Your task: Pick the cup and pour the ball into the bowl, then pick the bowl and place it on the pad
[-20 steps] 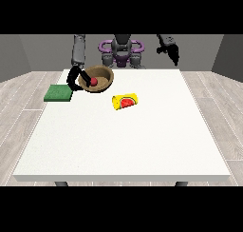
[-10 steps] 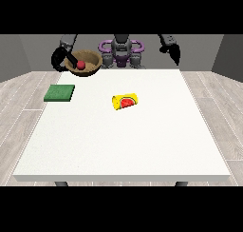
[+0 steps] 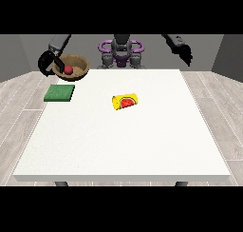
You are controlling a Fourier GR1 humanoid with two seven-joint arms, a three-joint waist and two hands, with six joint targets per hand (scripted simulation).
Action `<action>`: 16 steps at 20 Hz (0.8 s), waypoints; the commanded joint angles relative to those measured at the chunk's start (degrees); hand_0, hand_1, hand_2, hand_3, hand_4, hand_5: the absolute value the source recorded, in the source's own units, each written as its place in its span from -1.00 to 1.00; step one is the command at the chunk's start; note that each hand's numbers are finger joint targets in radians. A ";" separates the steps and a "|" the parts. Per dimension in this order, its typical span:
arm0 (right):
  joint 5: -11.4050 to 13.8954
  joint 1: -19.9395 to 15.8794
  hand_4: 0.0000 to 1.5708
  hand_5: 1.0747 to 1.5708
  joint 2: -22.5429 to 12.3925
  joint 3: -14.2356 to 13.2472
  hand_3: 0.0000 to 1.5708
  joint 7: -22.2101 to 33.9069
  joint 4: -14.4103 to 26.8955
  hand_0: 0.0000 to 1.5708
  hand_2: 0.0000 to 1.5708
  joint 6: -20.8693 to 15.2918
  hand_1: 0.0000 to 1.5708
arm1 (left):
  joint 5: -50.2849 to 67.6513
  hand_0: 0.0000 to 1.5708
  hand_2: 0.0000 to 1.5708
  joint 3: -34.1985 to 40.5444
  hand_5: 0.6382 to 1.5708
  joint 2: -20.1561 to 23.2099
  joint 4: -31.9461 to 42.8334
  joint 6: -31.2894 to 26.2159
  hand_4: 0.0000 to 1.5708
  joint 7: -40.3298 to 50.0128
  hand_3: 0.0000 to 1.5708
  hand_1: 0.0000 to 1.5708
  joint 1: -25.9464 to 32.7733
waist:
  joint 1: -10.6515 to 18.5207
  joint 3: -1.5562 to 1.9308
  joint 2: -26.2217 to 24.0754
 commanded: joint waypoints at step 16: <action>-5.30 -2.36 -1.00 0.96 -8.73 -10.90 -0.10 -9.96 5.40 1.00 1.00 -1.49 1.00 | 13.94 -1.00 -1.00 18.89 0.97 22.31 11.54 -17.39 0.51 -8.72 -1.00 -1.00 -4.38 | 1.91 0.00 13.84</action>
